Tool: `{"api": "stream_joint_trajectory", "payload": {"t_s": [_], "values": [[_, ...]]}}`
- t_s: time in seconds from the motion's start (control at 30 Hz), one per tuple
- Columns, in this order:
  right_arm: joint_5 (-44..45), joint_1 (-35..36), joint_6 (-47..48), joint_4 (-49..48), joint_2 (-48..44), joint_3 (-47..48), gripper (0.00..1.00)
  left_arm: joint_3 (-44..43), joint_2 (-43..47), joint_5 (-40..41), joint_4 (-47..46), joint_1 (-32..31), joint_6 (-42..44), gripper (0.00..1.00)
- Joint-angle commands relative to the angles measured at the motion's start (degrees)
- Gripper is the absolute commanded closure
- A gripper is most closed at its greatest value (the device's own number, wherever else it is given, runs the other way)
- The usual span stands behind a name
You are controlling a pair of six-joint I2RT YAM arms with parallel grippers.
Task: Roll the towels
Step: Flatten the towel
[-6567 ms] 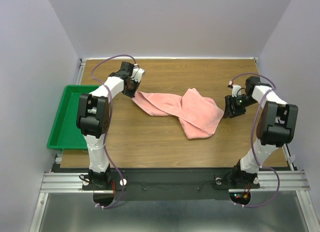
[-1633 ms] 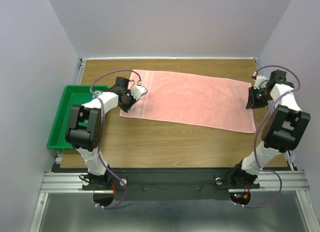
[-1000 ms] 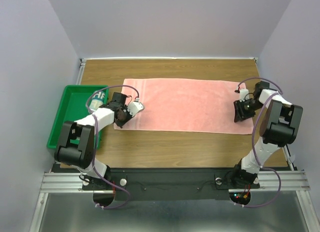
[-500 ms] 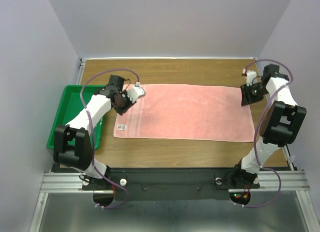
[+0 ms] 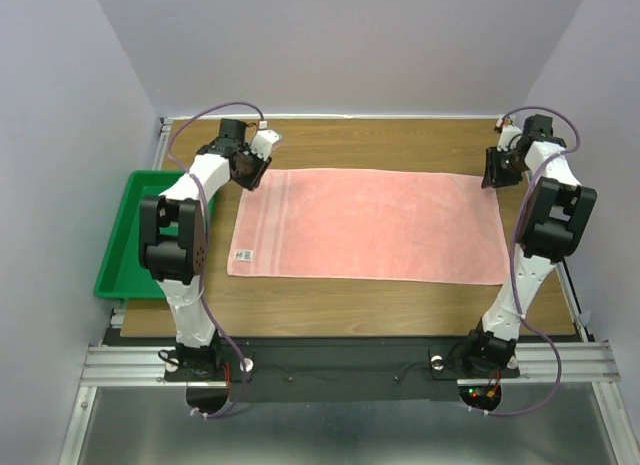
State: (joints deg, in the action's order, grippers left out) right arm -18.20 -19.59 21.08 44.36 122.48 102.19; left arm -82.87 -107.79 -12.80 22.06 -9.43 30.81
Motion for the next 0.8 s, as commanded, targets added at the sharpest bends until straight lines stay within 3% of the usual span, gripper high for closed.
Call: {"api": "stream_joint_trajectory", "payload": {"t_s": [0.0, 0.2, 0.57, 0.77], "values": [[3.25, -0.62, -4.9, -7.35, 1.35, 6.69, 0.57, -8.6, -2.77, -3.02, -3.52, 2.31, -4.0, 0.59], [5.45, -0.62, -8.07, -8.85, 6.89, 11.53, 0.55, -13.54, -8.13, -2.14, -4.57, 3.28, -5.23, 0.48], [2.56, -0.62, -9.21, -8.76, 12.17, 10.4, 0.55, -21.19, -15.87, -4.43, -2.38, 5.21, -8.22, 0.41], [2.29, -0.62, -9.39, -8.85, 13.49, 9.43, 0.62, -22.16, -17.98, -3.99, -1.76, 5.3, -8.66, 0.4]]}}
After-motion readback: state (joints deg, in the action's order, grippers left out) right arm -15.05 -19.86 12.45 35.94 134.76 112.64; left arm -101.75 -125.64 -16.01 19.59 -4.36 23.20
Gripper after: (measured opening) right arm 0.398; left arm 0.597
